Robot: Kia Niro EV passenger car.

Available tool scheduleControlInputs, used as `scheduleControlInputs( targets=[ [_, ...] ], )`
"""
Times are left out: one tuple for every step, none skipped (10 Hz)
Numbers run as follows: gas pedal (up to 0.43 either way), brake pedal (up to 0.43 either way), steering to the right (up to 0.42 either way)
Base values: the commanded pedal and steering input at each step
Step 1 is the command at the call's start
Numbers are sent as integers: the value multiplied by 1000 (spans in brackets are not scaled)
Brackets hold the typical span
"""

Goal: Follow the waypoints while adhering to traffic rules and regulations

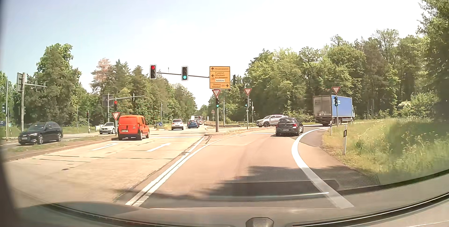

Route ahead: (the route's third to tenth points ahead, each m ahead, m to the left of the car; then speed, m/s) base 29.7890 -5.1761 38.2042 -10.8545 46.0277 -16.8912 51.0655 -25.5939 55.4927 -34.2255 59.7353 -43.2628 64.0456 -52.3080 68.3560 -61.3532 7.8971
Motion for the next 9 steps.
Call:
scheduleControlInputs(
  targets=[
    [110,18,28],
    [110,24,30],
    [110,18,34],
    [110,24,39],
    [110,24,42],
    [110,24,46],
    [110,24,48],
    [110,18,51],
    [110,18,55]
  ],
)
